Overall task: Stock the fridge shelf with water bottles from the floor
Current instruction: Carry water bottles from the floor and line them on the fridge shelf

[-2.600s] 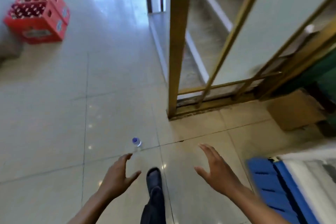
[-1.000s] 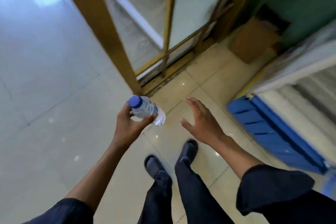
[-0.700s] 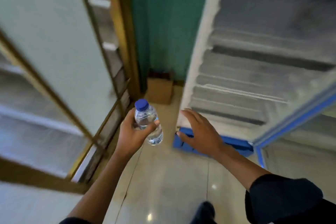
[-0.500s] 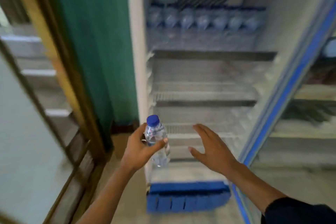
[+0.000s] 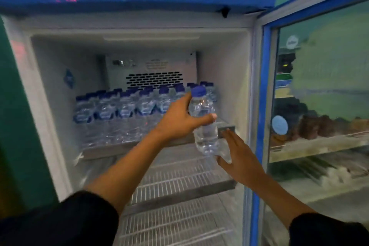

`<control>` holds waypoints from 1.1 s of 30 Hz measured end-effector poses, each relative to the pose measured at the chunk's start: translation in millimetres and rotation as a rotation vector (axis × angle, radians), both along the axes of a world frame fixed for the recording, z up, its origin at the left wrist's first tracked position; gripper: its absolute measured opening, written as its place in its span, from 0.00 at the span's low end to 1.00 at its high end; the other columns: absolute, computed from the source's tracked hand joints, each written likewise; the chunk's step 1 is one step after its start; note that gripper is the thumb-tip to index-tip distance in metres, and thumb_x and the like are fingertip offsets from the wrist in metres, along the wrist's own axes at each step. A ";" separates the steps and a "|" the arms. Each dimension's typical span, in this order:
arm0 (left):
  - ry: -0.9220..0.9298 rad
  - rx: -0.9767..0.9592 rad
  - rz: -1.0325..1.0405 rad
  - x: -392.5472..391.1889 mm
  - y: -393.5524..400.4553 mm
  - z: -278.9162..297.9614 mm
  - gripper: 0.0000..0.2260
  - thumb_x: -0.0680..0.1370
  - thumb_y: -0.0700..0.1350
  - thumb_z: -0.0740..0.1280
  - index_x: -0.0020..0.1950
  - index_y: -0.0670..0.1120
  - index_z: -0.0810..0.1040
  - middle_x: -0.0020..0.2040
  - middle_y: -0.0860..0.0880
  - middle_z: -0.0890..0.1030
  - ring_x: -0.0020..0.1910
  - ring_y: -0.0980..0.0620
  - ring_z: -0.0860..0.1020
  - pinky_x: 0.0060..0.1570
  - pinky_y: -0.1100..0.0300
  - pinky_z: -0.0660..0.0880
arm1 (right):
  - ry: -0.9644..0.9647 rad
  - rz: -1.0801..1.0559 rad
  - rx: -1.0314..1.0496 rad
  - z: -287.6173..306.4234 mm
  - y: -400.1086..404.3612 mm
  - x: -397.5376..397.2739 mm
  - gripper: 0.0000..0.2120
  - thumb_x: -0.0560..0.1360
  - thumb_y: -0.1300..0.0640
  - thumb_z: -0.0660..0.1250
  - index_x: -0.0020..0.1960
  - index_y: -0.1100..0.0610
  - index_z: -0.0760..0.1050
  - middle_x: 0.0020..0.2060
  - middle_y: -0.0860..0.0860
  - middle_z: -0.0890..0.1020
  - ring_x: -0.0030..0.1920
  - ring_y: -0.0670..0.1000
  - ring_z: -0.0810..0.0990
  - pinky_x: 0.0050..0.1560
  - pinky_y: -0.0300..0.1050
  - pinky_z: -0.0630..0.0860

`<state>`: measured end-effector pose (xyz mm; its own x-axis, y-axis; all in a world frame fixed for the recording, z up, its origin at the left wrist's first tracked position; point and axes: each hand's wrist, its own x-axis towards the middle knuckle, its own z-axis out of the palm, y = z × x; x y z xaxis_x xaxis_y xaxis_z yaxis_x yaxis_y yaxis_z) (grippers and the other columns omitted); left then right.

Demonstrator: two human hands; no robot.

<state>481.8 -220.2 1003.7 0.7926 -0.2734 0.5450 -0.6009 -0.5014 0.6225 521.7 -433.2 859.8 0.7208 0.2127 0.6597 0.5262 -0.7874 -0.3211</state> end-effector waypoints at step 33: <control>0.046 0.832 0.010 219.8 -68.3 75.0 0.37 0.64 0.59 0.79 0.67 0.48 0.70 0.60 0.51 0.72 0.55 0.50 0.72 0.54 0.57 0.71 | -0.071 -0.048 0.031 -12.1 8.4 72.1 0.37 0.73 0.37 0.63 0.76 0.51 0.56 0.74 0.43 0.55 0.75 0.42 0.49 0.75 0.47 0.55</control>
<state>701.5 -288.5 1078.7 0.8133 -0.5659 0.1351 -0.5775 -0.8134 0.0698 593.7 -424.8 847.7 0.6805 0.1571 0.7157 0.5103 -0.8026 -0.3090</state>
